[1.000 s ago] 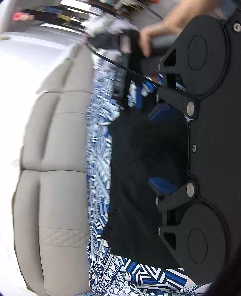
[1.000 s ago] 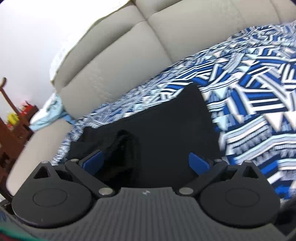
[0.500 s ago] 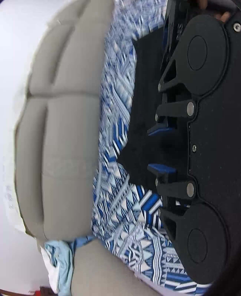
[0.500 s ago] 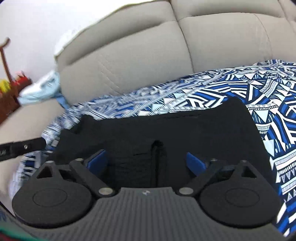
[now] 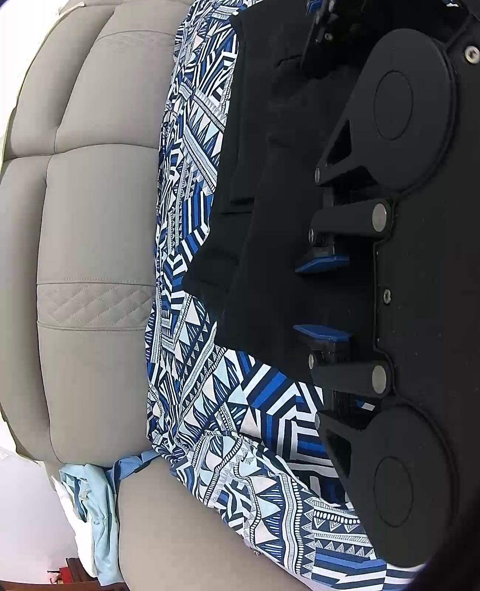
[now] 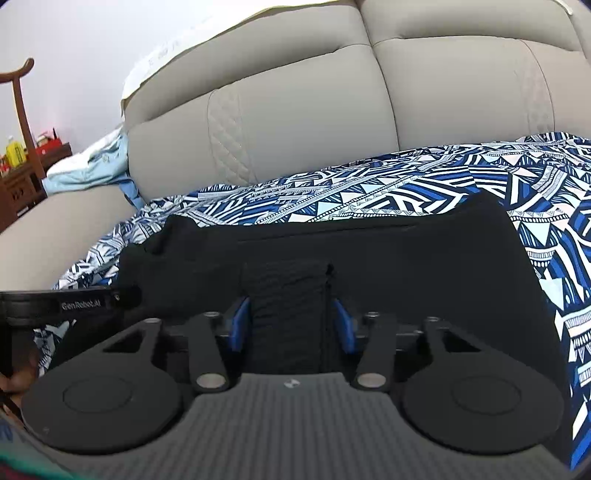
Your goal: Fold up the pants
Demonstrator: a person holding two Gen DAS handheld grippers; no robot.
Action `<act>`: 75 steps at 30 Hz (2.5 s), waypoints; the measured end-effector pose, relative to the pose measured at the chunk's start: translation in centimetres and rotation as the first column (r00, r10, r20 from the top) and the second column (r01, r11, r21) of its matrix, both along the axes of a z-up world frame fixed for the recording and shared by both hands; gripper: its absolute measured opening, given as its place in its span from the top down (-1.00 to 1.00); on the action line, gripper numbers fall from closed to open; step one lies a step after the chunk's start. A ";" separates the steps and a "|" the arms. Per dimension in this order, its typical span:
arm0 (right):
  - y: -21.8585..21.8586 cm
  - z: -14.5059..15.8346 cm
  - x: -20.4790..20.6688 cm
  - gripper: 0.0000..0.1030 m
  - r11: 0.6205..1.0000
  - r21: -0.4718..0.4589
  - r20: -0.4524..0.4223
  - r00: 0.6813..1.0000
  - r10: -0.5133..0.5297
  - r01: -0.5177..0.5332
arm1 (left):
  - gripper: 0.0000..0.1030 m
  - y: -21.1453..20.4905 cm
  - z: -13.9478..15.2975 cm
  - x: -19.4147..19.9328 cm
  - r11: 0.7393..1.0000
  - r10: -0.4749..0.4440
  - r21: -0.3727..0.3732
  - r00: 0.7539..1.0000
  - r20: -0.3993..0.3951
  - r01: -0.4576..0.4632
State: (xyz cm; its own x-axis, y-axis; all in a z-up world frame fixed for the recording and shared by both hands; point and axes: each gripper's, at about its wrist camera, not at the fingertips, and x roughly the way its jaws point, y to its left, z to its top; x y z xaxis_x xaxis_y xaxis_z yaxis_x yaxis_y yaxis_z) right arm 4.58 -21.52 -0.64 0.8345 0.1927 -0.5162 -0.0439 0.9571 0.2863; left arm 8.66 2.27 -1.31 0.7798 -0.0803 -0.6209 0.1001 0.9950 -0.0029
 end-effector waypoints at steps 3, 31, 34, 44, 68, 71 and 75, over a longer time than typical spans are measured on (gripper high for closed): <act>0.2 0.5 -0.3 0.27 0.998 -0.031 0.018 0.999 -0.046 0.046 | 0.41 0.0 0.2 0.2 1.000 0.002 -0.011 1.000 -0.006 -0.002; -6.4 0.7 0.8 -0.18 0.945 -0.208 0.075 0.967 -0.242 0.252 | 0.02 -4.2 0.5 1.0 0.998 -0.025 0.059 1.000 0.019 0.024; -6.2 1.1 -0.5 -0.30 0.947 -0.188 0.077 0.965 -0.250 0.260 | -0.32 -3.9 1.2 -0.5 0.999 -0.034 0.025 0.999 0.010 0.034; -1.4 1.9 -8.3 -0.75 0.933 -0.232 0.120 0.960 -0.254 0.276 | -0.80 -4.6 2.1 -9.5 0.992 -0.124 0.033 0.992 -0.004 0.124; 2.1 -1.0 -12.7 -0.89 0.929 -0.331 0.012 0.985 -0.173 0.167 | -0.98 -5.1 -0.7 -13.3 0.990 -0.120 0.060 0.988 -0.099 0.126; 2.2 -1.0 -12.7 -0.89 0.929 -0.331 0.008 0.985 -0.173 0.166 | -0.99 -5.0 -0.8 -13.1 0.991 -0.116 0.053 0.988 -0.106 0.122; 2.1 -1.0 -12.6 -0.89 0.929 -0.330 0.003 0.985 -0.173 0.164 | -0.99 -4.8 -0.9 -13.0 0.992 -0.113 0.038 0.987 -0.114 0.118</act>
State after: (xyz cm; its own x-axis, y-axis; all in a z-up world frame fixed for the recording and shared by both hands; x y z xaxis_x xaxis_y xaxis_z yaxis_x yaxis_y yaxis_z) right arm -8.00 -19.46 -1.64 0.8257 -0.1333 -0.5482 0.1293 0.9905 -0.0461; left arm -4.31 -2.52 -2.16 0.6928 -0.1359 -0.7082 0.2158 0.9762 0.0238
